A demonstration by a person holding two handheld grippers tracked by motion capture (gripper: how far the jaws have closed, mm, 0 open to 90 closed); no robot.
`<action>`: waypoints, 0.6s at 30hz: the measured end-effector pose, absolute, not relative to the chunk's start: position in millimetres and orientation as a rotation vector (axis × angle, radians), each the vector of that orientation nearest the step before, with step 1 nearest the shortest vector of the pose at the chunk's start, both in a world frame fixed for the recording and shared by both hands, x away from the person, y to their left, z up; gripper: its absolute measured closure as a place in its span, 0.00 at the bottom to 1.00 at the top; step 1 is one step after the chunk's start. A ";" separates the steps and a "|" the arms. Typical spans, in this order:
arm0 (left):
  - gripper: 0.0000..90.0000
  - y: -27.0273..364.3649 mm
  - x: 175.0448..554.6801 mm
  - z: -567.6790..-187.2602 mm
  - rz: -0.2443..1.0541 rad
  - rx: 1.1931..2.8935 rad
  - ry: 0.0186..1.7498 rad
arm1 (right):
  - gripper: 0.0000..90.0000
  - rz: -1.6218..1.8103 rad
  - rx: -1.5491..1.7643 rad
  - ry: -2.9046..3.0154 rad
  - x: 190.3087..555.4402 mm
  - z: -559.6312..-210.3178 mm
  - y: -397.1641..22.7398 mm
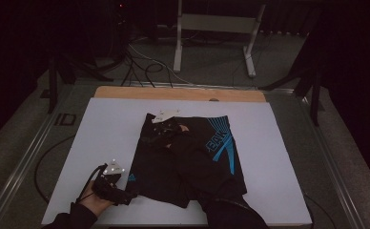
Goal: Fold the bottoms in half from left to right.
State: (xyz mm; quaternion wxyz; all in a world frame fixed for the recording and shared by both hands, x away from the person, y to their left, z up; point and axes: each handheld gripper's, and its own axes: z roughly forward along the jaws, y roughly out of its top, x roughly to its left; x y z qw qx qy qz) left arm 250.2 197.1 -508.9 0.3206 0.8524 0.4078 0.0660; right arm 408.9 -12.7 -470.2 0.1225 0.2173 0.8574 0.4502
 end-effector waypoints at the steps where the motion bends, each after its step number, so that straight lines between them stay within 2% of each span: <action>1: 0.03 196.3 250.1 -509.0 0.178 2.246 1.074 | 0.11 1.312 0.637 2.503 409.2 -471.0 -12.4; 4: 0.11 194.7 250.1 -509.9 0.174 2.265 1.074 | 0.11 1.310 0.649 2.506 408.7 -473.8 -10.3; 9: 0.32 195.8 249.5 -508.4 0.167 2.252 1.085 | 0.11 1.301 0.636 2.516 409.8 -475.4 -9.5; 11: 0.35 195.7 249.1 -507.7 0.174 2.257 1.089 | 0.11 1.298 0.653 2.513 409.7 -474.9 -9.6; 13: 0.47 196.0 248.7 -507.2 0.162 2.254 1.091 | 0.11 1.308 0.651 2.508 411.8 -475.8 -10.7; 18: 0.58 193.6 247.3 -506.9 0.169 2.266 1.084 | 0.11 1.307 0.657 2.505 414.4 -476.4 -11.4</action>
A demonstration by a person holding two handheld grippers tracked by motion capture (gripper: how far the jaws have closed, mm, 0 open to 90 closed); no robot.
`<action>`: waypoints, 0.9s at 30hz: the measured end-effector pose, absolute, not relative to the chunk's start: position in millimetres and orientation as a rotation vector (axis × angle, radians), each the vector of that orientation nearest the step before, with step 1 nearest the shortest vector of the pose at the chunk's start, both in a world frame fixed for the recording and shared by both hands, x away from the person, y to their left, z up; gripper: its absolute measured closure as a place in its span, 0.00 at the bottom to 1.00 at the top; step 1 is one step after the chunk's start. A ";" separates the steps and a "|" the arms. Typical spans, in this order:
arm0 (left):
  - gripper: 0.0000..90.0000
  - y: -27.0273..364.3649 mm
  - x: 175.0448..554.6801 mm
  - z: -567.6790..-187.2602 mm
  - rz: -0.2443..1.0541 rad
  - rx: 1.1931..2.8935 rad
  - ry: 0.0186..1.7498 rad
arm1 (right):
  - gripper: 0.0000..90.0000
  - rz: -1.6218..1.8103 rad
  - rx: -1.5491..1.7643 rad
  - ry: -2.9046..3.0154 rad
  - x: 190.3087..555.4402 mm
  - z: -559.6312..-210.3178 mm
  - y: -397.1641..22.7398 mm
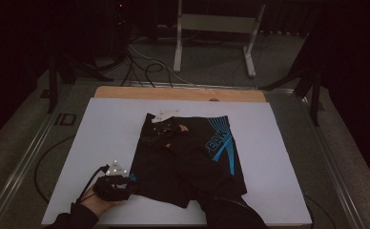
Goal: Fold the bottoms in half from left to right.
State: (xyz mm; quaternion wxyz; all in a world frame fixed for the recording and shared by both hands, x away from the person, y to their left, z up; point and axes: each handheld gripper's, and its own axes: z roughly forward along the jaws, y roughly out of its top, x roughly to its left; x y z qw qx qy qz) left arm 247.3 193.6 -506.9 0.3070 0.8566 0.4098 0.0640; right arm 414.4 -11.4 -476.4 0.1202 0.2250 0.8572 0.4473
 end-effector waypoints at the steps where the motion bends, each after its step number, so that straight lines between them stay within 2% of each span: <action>1: 0.62 193.7 247.4 -507.0 0.156 2.255 1.087 | 0.11 1.308 0.658 2.506 414.9 -476.3 -11.5; 5: 0.75 191.8 247.4 -506.9 0.141 2.249 1.086 | 0.11 1.310 0.660 2.504 415.4 -476.0 -10.7; 6: 0.75 190.4 247.5 -506.6 0.128 2.258 1.075 | 0.11 1.306 0.667 2.506 415.0 -475.7 -10.0; 7: 0.82 189.9 247.5 -506.5 0.121 2.260 1.072 | 0.11 1.311 0.663 2.505 415.4 -476.0 -9.1; 11: 0.94 186.3 246.7 -503.7 0.140 2.265 1.058 | 0.11 1.297 0.654 2.510 415.7 -476.5 -6.9; 27: 0.96 181.9 242.1 -488.8 0.178 2.203 1.016 | 0.11 1.265 0.683 2.510 432.4 -481.0 10.5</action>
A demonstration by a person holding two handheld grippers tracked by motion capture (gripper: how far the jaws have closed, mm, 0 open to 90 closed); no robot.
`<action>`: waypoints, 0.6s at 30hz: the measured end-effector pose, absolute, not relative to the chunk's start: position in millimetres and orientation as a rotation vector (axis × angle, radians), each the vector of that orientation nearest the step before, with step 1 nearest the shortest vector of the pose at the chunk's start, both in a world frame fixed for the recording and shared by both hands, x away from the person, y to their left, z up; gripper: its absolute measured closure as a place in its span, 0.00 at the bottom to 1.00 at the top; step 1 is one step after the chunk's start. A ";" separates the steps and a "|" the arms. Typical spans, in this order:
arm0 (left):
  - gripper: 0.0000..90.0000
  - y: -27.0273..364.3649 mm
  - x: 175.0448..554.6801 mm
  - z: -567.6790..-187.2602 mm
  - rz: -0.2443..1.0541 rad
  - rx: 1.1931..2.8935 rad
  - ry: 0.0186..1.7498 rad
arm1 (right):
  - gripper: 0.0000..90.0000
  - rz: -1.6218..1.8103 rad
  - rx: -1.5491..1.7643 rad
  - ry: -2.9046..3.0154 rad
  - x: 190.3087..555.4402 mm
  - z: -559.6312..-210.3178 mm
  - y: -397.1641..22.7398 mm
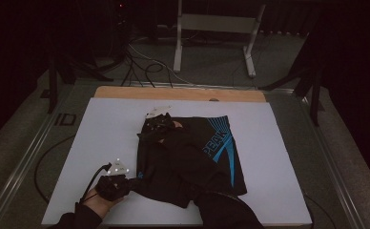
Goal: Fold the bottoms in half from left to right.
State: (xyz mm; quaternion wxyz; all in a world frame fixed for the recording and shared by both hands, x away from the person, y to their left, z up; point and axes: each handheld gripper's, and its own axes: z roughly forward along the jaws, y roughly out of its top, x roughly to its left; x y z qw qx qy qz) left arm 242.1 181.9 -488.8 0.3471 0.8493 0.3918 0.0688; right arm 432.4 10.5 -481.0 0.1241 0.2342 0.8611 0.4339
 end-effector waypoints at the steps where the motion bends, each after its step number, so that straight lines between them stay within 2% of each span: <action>1: 0.96 181.8 241.9 -488.7 0.176 2.205 1.012 | 0.11 1.261 0.673 2.509 434.4 -481.1 11.6; 10: 0.96 183.6 241.8 -489.6 0.177 2.211 1.012 | 0.11 1.266 0.779 2.482 449.5 -488.1 22.3; 18: 0.96 182.4 242.2 -490.2 0.180 2.206 1.015 | 0.20 1.164 0.901 2.437 456.4 -500.5 31.7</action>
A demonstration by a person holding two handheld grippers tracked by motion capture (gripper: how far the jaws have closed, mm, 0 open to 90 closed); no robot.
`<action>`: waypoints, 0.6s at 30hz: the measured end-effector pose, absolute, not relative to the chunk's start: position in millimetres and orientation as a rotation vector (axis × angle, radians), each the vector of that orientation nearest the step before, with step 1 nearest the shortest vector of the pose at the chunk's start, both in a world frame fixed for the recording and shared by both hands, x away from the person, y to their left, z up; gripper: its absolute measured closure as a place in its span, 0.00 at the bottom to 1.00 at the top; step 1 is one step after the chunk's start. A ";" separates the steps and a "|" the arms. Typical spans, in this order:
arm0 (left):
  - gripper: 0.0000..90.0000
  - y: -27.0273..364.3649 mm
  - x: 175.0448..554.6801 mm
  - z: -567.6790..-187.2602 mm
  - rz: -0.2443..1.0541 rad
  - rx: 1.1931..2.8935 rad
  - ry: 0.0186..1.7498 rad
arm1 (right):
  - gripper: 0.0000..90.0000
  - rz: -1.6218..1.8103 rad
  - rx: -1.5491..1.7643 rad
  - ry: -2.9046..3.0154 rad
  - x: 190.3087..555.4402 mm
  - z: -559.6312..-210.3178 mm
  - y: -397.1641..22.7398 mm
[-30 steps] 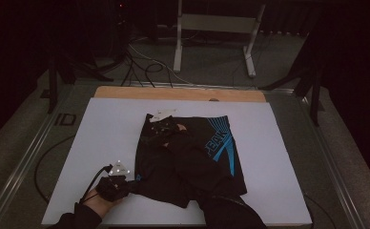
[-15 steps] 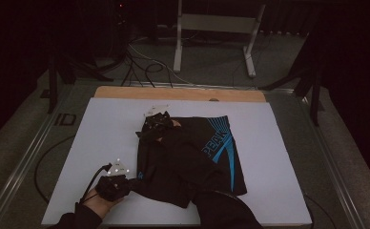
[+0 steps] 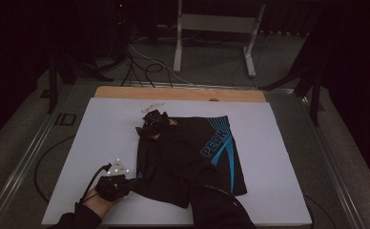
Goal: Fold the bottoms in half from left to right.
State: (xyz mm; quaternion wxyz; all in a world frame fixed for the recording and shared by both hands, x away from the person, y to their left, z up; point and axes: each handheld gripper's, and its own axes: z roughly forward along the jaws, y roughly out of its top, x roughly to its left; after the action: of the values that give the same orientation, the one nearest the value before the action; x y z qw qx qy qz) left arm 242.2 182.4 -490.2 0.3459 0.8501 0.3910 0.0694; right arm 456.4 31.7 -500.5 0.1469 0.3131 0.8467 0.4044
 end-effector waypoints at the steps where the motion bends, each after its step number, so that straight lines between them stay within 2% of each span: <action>1: 0.96 182.3 242.3 -490.4 0.179 2.205 1.016 | 0.21 1.171 0.914 2.444 457.4 -502.2 33.2; 2: 0.96 182.3 242.3 -490.4 0.179 2.205 1.016 | 0.21 1.171 0.914 2.444 457.4 -502.2 33.2; 4: 0.96 182.4 242.5 -490.5 0.178 2.205 1.017 | 0.28 1.090 0.974 2.422 461.0 -507.1 38.6; 9: 0.96 182.7 242.5 -490.6 0.176 2.205 1.015 | 0.38 1.014 1.030 2.414 465.8 -513.6 44.7; 15: 0.96 182.7 243.1 -491.3 0.174 2.210 1.009 | 0.43 0.981 1.087 2.416 470.3 -519.3 49.2; 18: 0.96 182.6 243.1 -491.3 0.175 2.213 1.010 | 0.49 0.935 1.091 2.420 470.7 -523.5 53.6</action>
State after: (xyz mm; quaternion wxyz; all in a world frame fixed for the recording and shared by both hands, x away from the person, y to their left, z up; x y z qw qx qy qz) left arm 243.1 182.6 -491.3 0.3443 0.8520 0.3887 0.0674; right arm 470.7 53.6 -523.5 0.1628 0.3826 0.8484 0.3277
